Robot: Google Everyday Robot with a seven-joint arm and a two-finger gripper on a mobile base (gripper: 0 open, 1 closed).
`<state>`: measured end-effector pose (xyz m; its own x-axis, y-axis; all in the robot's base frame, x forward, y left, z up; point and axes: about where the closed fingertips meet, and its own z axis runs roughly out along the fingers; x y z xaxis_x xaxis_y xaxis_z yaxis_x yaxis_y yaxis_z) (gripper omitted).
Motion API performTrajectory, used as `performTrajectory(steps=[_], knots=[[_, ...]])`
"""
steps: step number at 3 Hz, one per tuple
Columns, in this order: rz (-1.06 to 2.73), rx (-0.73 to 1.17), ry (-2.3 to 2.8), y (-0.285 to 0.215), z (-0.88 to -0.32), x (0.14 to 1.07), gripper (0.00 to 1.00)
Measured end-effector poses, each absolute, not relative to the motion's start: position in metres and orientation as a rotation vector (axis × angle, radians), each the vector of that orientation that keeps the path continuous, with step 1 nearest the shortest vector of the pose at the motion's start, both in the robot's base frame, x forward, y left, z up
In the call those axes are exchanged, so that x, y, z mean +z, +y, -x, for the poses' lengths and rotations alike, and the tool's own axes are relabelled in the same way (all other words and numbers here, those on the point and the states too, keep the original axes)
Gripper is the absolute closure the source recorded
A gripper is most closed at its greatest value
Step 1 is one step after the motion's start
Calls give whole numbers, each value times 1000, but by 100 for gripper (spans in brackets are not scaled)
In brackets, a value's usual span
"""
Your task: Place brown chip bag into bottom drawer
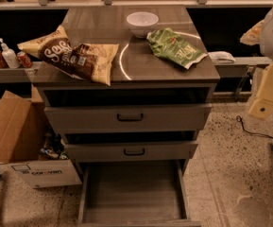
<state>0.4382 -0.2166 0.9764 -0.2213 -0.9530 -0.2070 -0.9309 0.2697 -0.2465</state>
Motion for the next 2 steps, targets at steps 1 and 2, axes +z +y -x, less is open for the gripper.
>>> performTrajectory(steps=[1,2], knots=[[1722,-103,2223,-215,-441,978,0],[1710,-87,2128,-192,-482,984,0]])
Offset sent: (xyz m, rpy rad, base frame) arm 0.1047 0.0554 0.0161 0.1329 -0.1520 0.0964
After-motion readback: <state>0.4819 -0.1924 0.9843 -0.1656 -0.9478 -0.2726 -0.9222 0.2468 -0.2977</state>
